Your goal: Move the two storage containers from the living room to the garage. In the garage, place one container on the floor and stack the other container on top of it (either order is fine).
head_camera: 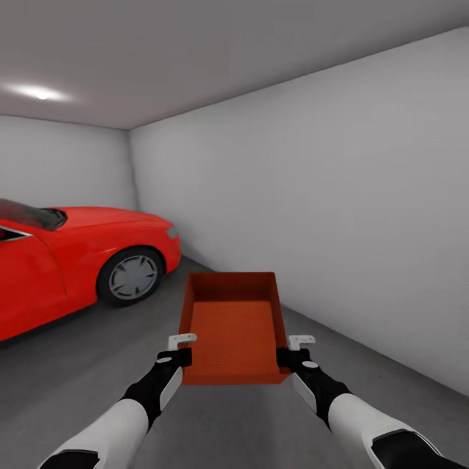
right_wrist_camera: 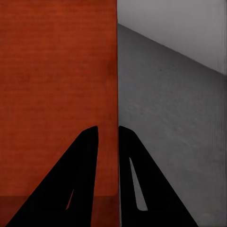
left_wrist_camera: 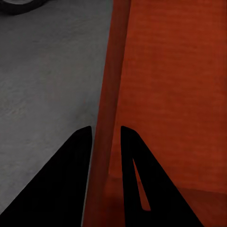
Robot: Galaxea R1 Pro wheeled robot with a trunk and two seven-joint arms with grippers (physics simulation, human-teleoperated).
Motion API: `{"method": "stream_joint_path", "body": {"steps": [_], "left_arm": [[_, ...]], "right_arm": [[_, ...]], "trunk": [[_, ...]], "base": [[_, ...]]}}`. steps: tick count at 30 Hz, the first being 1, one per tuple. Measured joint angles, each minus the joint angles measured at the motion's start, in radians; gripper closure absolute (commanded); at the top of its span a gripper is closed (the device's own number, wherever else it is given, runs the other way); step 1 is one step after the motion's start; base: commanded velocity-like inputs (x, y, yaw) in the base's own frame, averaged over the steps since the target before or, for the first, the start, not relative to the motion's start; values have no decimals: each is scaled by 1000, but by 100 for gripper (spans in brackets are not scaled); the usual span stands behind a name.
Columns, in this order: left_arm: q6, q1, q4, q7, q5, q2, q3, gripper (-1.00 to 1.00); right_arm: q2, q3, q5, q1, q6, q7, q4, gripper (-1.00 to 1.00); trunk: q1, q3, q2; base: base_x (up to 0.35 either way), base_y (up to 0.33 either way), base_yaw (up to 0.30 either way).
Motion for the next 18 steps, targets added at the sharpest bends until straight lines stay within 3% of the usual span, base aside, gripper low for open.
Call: {"method": "stream_joint_path", "body": {"steps": [18], "left_arm": [[0,0,0,0,0,0,0,100]], "right_arm": [[0,0,0,0,0,0,0,100]], "trunk": [[0,3,0]], "base": [[320,78,-277]]}}
